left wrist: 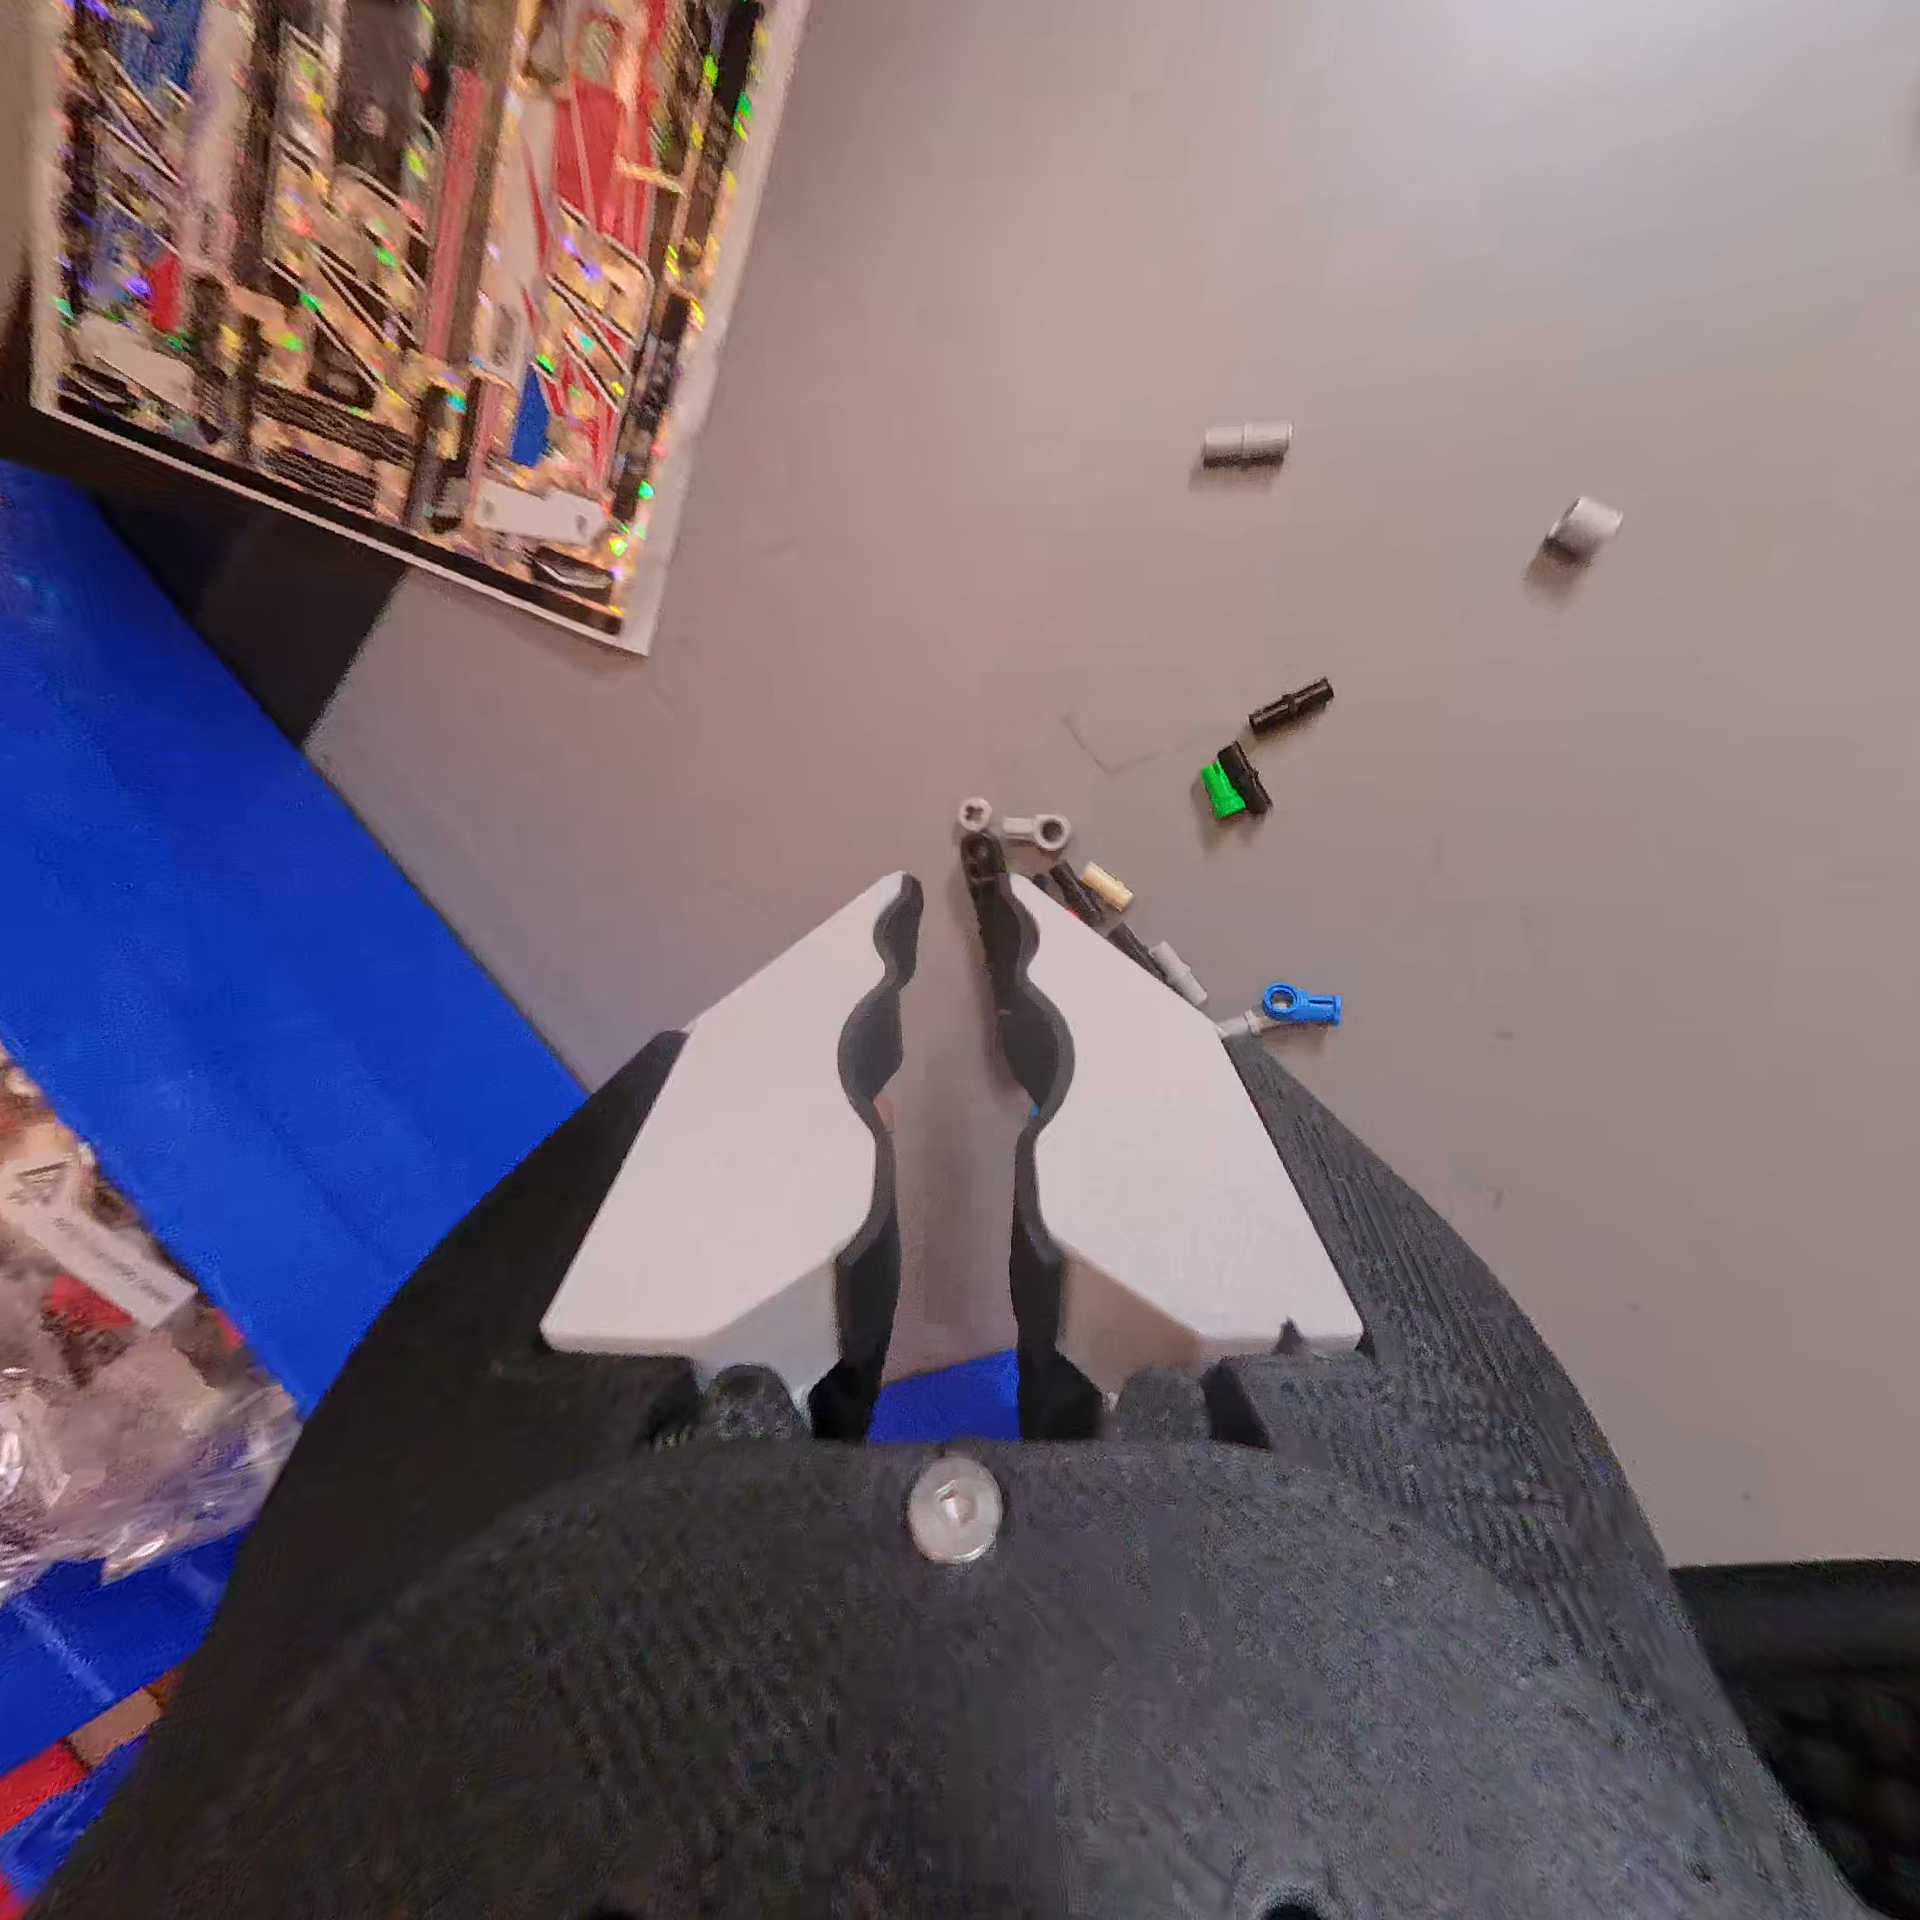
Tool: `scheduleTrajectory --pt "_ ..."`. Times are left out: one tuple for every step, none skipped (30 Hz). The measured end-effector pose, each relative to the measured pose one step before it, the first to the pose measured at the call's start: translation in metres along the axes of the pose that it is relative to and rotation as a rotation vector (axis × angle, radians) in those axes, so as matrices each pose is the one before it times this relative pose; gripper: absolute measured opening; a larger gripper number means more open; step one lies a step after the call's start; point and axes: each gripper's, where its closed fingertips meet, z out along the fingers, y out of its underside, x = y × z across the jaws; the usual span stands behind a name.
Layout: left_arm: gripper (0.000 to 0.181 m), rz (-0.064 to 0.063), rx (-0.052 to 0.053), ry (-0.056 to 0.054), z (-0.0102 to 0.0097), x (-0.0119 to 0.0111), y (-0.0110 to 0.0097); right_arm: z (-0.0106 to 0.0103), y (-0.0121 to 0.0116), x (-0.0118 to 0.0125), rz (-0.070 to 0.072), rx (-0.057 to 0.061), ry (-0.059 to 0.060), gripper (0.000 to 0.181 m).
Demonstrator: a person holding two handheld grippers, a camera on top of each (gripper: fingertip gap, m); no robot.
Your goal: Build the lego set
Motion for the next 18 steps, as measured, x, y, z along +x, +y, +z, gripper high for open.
scheduleTrajectory --pt "0.013 -0.0026 -0.0209 0.005 0.00381 0.00189 0.00325 -0.00008 0.00129 -0.00028 0.0104 -0.0003 -0.005 0.009" --pt "0.014 -0.0058 -0.016 0.0006 0.00367 0.00021 0.00238 -0.00023 0.00176 -0.00135 0.0073 -0.0025 -0.0075 0.009" --pt "0.014 -0.0113 -0.0097 0.0019 0.00369 -0.00055 0.00149 -0.00026 0.00166 -0.00157 0.002 -0.0026 -0.0066 0.009" --pt "0.014 -0.0151 -0.0074 0.0077 0.00348 -0.00026 0.00115 -0.00007 0.00144 -0.00188 -0.002 -0.0027 -0.0059 0.008" --pt "0.014 -0.0163 -0.01 0.006 0.00312 -0.00067 0.00145 0.00025 0.00105 -0.00203 -0.0036 -0.0029 -0.0063 0.008" --pt "0.013 -0.0137 -0.012 -0.006 0.00237 -0.00241 0.00175 0.00029 0.00052 -0.00202 -0.004 -0.002 -0.0065 0.008" --pt "0.012 -0.0067 -0.0069 -0.011 0.00177 -0.00277 0.00111 0.00032 0.00012 -0.00185 -0.0032 -0.0006 -0.0059 0.008" --pt "0.012 -0.0013 -0.0032 -0.001 0.00127 -0.00086 0.00036 0.00029 -0.00036 -0.00137 0.0007 0.0009 -0.0053 0.007" --pt "0.012 0.0017 -0.0034 0.0059 0.00123 0.00033 0.00049 0.00017 -0.00042 -0.00092 0.0062 0.003 -0.005 0.007" --pt "0.012 0.0021 -0.0048 0.0068 0.00091 0.00048 0.00028 0.0001 -0.00047 -0.00058 0.0113 0.0035 -0.0055 0.007" --pt "0.011 -0.0003 -0.0034 0.0076 0.00057 0.00037 0.00002 -0.00003 -0.00017 -0.00017 0.0133 0.0028 -0.0046 0.007" --pt "0.011 -0.0024 0.0004 0.0099 0.00018 0.00042 -0.00053 0.00007 0.00007 0.00064 0.012 0.0016 -0.0014 0.007" --pt "0.011 -0.0022 0.0038 0.0129 -0.00025 0.00076 -0.00088 0.00008 0.00004 0.00084 0.0105 0.001 0.0002 0.007" --pt "0.011 0.0 0.0052 0.0156 -0.00048 0.00148 -0.00106 -0.00003 0.00017 0.00097 0.0103 0.0007 0.0008 0.007" --pt "0.011 0.0025 0.0039 0.0167 -0.00043 0.00189 -0.00092 -0.00014 -0.00002 0.00082 0.0101 0.0013 0.0008 0.007" --pt "0.011 0.0031 -0.0014 0.0147 -0.00005 0.00163 -0.00027 -0.00009 -0.00018 0.00049 0.009 0.0017 0.0002 0.007" --pt "0.012 0.0029 -0.0079 0.011 0.0005 0.00114 0.00041 -0.00018 -0.00015 0.00034 0.0065 0.0016 -0.0001 0.007" --pt "0.012 0.0038 -0.0119 0.0103 0.00122 0.00077 0.00077 -0.00013 -0.00014 0.0003 0.0035 0.0008 0.0006 0.007"
